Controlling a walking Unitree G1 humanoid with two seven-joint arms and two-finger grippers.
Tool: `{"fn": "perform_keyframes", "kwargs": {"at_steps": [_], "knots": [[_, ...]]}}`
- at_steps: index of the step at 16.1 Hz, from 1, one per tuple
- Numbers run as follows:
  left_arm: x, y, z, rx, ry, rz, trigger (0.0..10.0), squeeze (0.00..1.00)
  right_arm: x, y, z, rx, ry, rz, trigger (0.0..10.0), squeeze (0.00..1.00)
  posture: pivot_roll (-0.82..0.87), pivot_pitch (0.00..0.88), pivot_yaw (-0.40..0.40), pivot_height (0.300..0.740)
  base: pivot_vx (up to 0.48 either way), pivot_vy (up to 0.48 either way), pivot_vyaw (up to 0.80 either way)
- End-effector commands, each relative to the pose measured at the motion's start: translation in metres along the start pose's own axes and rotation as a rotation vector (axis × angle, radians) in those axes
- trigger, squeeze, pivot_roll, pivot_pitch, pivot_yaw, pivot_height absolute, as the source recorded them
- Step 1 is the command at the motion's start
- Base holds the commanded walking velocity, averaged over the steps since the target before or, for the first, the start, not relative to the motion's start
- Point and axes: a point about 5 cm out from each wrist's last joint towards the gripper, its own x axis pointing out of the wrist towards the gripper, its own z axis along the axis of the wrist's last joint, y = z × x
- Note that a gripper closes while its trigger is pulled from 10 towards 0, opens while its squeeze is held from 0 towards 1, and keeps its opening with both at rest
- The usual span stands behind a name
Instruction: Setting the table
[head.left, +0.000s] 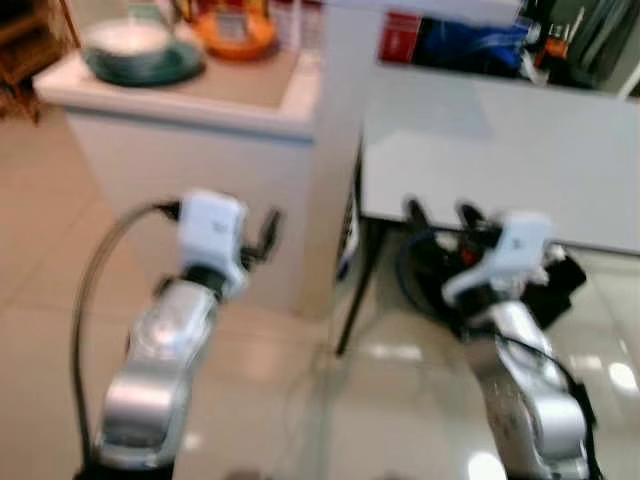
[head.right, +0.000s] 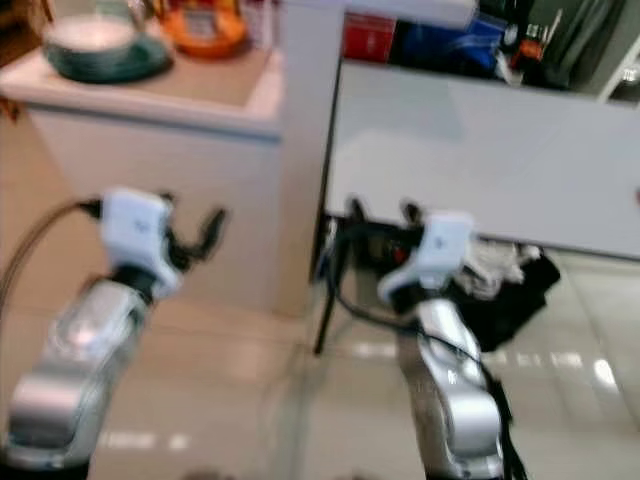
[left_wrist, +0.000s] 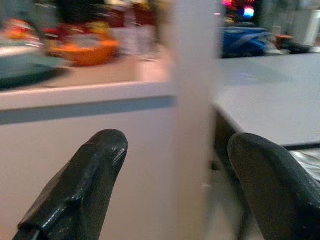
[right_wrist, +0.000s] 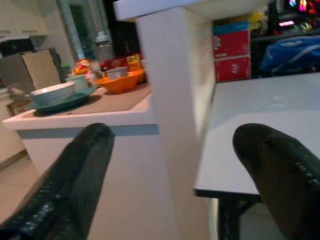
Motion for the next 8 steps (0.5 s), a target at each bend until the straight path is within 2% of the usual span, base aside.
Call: {"fn": "perform_keyframes", "kwargs": {"at_steps": [1, 5, 6, 7, 8], "knots": [[0.002, -0.008, 0.003, -0.008, -0.010, -0.037, 10.0, 1.00, -0.003, -0.008, 0.002, -0.023, -0.001, -0.025, 10.0, 1.00, 0.08, 0.036, -0.046, 0.740, 0.000, 0.480, 0.00], [0.004, -0.006, 0.005, 0.020, -0.013, -0.018, 10.0, 1.00, -0.006, -0.012, 0.001, -0.034, 0.014, -0.049, 10.0, 1.00, 0.08, 0.037, -0.038, 0.740, 0.000, 0.480, 0.00], [0.005, -0.004, 0.008, 0.020, -0.038, 0.007, 10.0, 1.00, -0.005, -0.012, 0.000, -0.049, 0.030, -0.051, 10.0, 1.00, 0.08, 0.039, -0.040, 0.740, 0.000, 0.000, 0.00], [0.006, -0.004, 0.010, -0.018, -0.035, 0.020, 10.0, 0.00, -0.003, -0.011, 0.001, -0.081, 0.039, -0.057, 10.0, 1.00, 0.08, 0.038, -0.042, 0.740, 0.000, 0.000, 0.00], [0.006, -0.004, 0.017, -0.002, -0.072, 0.016, 10.0, 0.00, 0.004, -0.010, 0.006, -0.112, 0.038, -0.071, 10.0, 0.00, 0.08, 0.040, -0.045, 0.740, 0.000, 0.000, 0.00]]}}
